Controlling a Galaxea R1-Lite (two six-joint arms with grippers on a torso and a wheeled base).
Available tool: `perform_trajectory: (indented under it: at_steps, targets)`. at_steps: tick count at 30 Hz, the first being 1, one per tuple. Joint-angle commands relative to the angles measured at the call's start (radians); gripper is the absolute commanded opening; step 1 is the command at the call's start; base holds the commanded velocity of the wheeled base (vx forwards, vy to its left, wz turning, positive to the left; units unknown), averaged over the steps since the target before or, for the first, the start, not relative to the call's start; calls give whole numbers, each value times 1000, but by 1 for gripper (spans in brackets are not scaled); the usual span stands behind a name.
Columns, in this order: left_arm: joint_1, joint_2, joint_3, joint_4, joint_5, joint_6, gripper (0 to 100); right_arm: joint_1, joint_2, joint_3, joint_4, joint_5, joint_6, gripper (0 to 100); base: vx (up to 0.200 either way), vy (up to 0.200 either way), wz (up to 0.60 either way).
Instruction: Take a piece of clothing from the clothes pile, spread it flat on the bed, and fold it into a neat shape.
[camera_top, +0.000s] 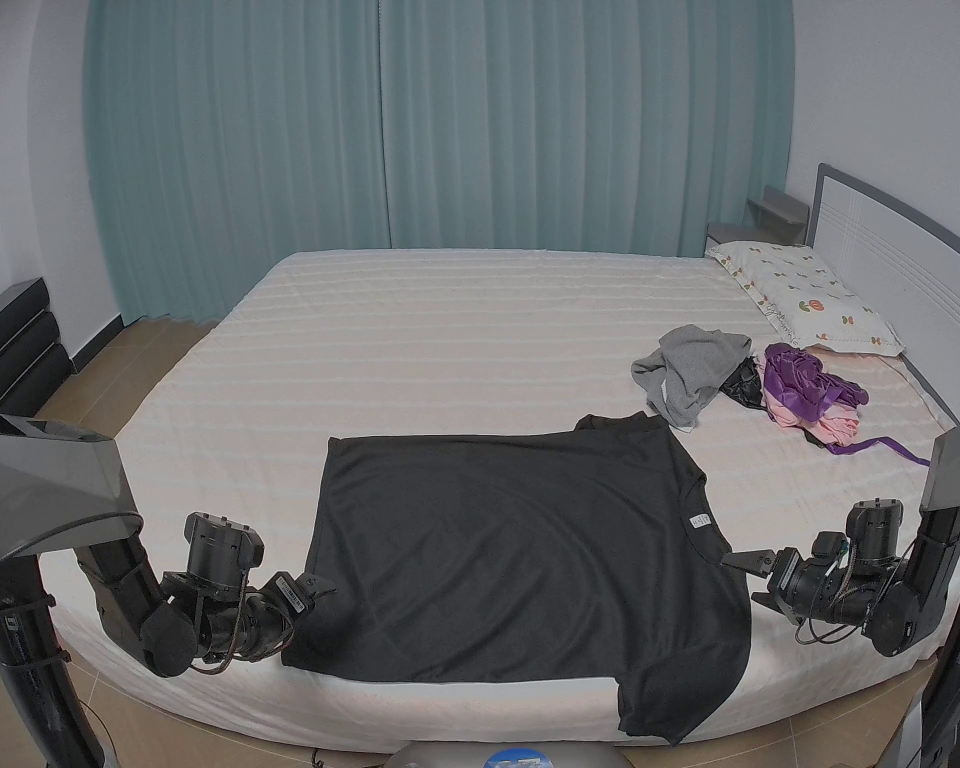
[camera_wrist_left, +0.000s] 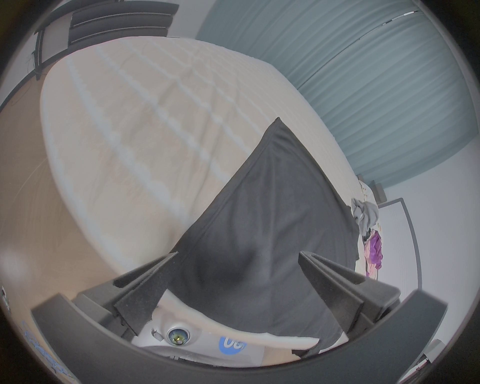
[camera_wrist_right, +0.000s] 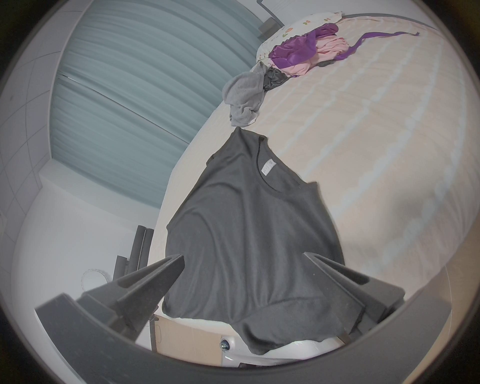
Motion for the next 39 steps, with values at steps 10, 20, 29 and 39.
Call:
perform_trajectory:
  at_steps: [10, 20, 29, 39]
  targets:
    - [-1, 14, 33, -14, -7, -3, 100, -3, 118, 97, -173, -7, -11, 100, 0, 0, 0]
    - [-7, 6, 28, -40, -10, -70, 100, 10, 128, 117, -215, -7, -11, 100, 0, -60, 0]
    - [-9, 5, 48, -60, 1, -59, 100, 10, 129, 117, -219, -22, -14, 100, 0, -200, 0]
    - [28, 17, 125, -58, 48, 51, 100, 13, 141, 117, -221, -22, -15, 100, 0, 0, 0]
